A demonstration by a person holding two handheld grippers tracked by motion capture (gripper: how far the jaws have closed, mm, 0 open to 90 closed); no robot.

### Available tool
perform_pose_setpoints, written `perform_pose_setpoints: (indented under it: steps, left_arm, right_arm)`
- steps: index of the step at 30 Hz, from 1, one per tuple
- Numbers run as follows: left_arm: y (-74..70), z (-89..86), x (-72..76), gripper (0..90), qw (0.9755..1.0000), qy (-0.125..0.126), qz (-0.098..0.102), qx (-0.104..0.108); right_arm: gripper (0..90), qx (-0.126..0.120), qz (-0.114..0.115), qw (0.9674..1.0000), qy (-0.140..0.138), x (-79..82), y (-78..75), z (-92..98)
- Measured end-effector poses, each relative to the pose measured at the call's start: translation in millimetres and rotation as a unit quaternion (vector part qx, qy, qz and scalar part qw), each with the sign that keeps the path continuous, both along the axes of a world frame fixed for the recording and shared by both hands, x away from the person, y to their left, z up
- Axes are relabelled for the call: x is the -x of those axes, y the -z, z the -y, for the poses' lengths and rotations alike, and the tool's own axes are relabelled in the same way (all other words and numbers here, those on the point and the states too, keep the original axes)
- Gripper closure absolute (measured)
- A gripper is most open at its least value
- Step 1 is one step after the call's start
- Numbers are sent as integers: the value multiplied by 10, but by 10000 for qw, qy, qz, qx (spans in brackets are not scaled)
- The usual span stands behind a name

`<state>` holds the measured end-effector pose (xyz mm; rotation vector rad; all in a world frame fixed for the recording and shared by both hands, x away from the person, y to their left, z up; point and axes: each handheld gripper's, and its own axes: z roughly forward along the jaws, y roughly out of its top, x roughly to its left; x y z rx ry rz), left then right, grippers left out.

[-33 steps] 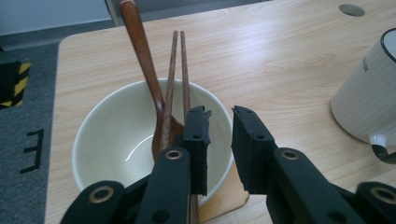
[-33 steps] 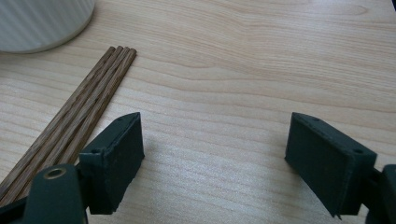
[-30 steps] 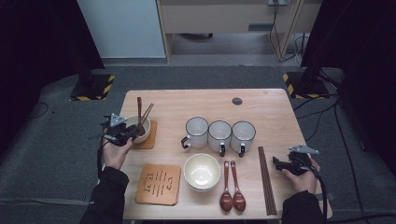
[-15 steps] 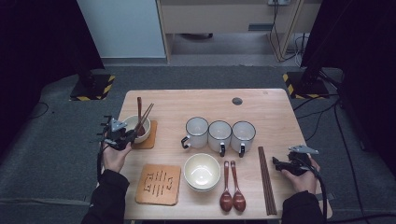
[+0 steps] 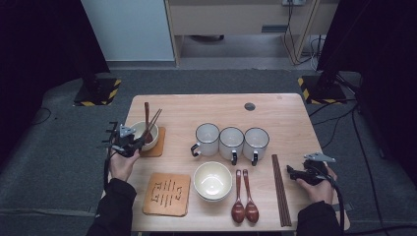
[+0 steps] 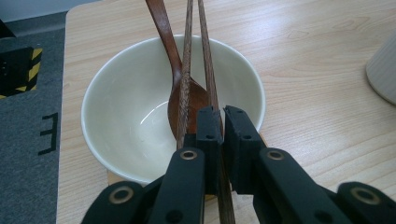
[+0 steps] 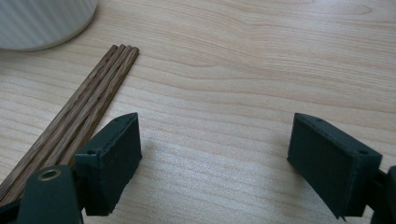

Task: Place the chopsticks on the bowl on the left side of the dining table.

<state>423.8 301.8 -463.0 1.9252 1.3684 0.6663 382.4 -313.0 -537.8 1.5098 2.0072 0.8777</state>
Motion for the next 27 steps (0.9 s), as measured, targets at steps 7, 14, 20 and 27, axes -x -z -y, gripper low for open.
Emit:
perform_pose_setpoints:
  steps: [7, 14, 20, 27]
  left_arm:
    - [-2, -3, -11, 841, 10000, 11, 9, -67]
    - [-4, -31, -9, 841, 10000, 8, 7, -95]
    - [-7, -46, -5, 841, 9999, 11, -2, -113]
    - [-13, -55, -2, 835, 9999, -13, 30, -138]
  right_arm:
    - [173, 1, 1, 10000, -1, 0, 0, 0]
    - [173, -1, -1, 10000, -1, 0, 0, 0]
    - [173, -1, -1, 10000, -1, 0, 0, 0]
    - [173, 0, -1, 10000, -1, 0, 0, 0]
